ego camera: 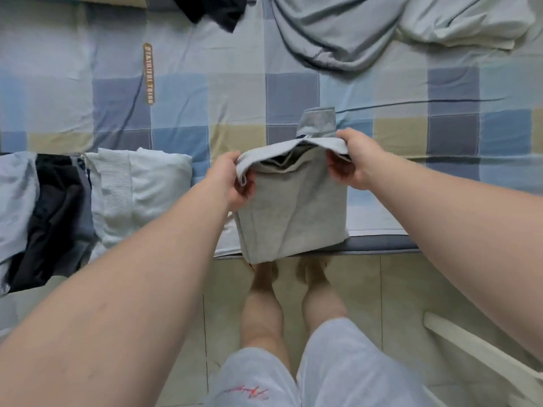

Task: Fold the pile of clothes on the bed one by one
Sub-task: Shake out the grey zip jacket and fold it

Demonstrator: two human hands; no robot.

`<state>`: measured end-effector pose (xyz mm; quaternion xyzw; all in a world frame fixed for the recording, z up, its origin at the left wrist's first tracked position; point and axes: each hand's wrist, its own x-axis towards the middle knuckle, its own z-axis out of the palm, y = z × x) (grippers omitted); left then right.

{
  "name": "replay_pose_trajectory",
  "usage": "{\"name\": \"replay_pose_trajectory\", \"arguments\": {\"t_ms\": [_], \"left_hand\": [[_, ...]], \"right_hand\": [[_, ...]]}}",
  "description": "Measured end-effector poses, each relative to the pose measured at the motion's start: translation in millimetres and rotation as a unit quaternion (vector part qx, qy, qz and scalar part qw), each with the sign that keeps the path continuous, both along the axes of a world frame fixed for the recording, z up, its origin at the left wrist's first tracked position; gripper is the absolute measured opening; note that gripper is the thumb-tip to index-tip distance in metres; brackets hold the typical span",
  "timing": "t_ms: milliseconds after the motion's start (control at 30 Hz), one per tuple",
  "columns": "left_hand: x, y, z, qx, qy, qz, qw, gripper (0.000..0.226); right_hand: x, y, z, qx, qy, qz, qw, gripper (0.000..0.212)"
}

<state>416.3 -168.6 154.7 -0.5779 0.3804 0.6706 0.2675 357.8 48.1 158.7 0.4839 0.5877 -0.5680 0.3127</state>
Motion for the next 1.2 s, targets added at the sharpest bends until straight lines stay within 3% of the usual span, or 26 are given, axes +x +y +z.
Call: {"name": "replay_pose_trajectory", "arguments": {"t_ms": [100,167,200,267,300,333,467,567,733,767,833,900,967,1067,1133,1200], "left_hand": [[-26.1,5.9,-45.6,-0.035,0.051,-0.013,0.998,0.026],[-26.8,14.5,-85.3,-0.179,0.102,-0.159,0.966,0.027],[-18.4,19.7,-106.9,-0.274,0.128,-0.283,0.910,0.038],[4.5,29.7,-145.1,-0.387,0.157,-0.521,0.744,0.063],[13.4,33.5,-161.7,-0.413,0.165,-0.583,0.680,0.069],[19.6,36.7,-175.8,-0.428,0.170,-0.612,0.643,0.072],[24.9,43.9,-226.8,-0.473,0.175,-0.615,0.606,0.073],[25.4,46.6,-238.5,-0.488,0.178,-0.610,0.599,0.073],[23.4,41.0,-210.9,-0.511,0.177,-0.554,0.633,0.092],[24.5,38.7,-203.7,-0.529,0.150,-0.512,0.660,0.099],[27.4,31.7,-193.1,-0.524,0.084,-0.403,0.746,0.109],[27.9,22.5,-188.1,-0.451,0.045,-0.300,0.839,0.107],[28.0,11.1,-189.7,-0.359,0.011,-0.249,0.900,0.100],[27.1,-3.3,-183.5,-0.243,-0.005,-0.208,0.947,0.089],[25.9,-7.6,-166.9,-0.165,0.002,-0.175,0.971,0.066],[20.1,-11.6,-139.2,-0.096,0.020,-0.147,0.984,0.058]], "right_hand": [[-24.8,-4.3,-48.1,-0.004,0.017,0.029,0.999,0.028],[-28.2,-1.9,-88.2,0.097,0.055,0.152,0.982,0.047],[-22.7,2.1,-108.8,0.179,0.080,0.256,0.946,0.055],[-2.3,11.7,-145.5,0.285,0.103,0.455,0.837,0.070],[8.0,16.7,-162.7,0.294,0.112,0.502,0.806,0.077],[16.6,21.8,-179.1,0.296,0.119,0.517,0.794,0.081],[29.7,34.0,-235.5,0.345,0.142,0.505,0.778,0.089],[29.2,29.1,-251.2,0.380,0.156,0.496,0.765,0.094],[16.4,36.4,-217.4,0.306,0.138,0.496,0.801,0.101],[12.3,38.8,-208.8,0.278,0.143,0.481,0.819,0.104],[6.1,44.7,-199.1,0.194,0.147,0.404,0.882,0.105],[3.0,52.2,-198.8,0.122,0.112,0.317,0.934,0.096],[0.0,59.3,-200.4,0.074,0.045,0.287,0.954,0.077],[-1.0,68.1,-197.2,0.014,-0.001,0.265,0.964,0.046],[-3.0,72.0,-181.0,-0.012,0.000,0.246,0.969,0.045],[-9.6,74.7,-150.8,-0.030,0.017,0.234,0.972,0.050]]}}
